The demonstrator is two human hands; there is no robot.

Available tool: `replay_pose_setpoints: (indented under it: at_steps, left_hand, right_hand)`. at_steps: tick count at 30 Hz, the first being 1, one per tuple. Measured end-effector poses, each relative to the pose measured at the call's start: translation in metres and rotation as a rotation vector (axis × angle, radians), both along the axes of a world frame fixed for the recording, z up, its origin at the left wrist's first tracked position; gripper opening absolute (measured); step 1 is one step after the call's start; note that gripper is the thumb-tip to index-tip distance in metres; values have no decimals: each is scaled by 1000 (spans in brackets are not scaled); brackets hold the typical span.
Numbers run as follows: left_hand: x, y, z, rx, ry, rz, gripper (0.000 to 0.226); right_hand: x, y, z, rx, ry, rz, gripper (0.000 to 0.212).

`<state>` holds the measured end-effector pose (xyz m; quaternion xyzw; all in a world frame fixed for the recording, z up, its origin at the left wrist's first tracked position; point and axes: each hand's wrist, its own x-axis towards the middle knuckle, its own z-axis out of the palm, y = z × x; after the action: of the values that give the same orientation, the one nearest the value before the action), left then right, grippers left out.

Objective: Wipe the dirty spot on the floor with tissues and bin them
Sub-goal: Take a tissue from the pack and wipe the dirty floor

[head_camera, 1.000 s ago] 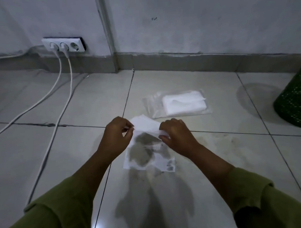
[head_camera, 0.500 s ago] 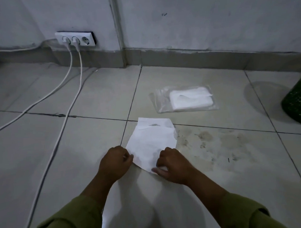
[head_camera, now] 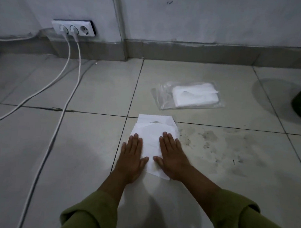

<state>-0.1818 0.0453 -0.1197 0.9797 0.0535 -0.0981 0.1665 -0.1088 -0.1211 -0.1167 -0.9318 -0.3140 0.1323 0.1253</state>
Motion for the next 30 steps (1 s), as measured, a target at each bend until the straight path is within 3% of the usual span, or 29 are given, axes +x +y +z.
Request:
replay_pose_setpoints:
  at_steps: [4,7,12,15,19,21,25,30]
  left_hand:
    - [5,-1,1,-26,-90,19,87]
    - [6,-2,-1,2,-32,-52,93]
    - [8,-4,-1,-35,-107,-7,78]
    - [8,-5,-5,-21,-91,-40,88]
    - [11,-2,-2,-24,-105,5,93]
    - [12,0,-1,-44,-144,53,84]
    - [10,0,-4,-6,-53,8,90]
    - [13,-1,-6,-16,-120,20,81]
  right_hand:
    - [1,5,6,74,-35,65,89]
    - [-1,7,2,9,-13,90,80]
    - [7,9,1,80,-60,131,87]
    - [5,8,-5,50,-10,102,79]
    - [8,8,-5,89,-18,124,96]
    - [11,9,-2,108,-63,76,91]
    - [10,5,-7,50,-95,59,80]
    - [11,7,-6,83,-116,24,66]
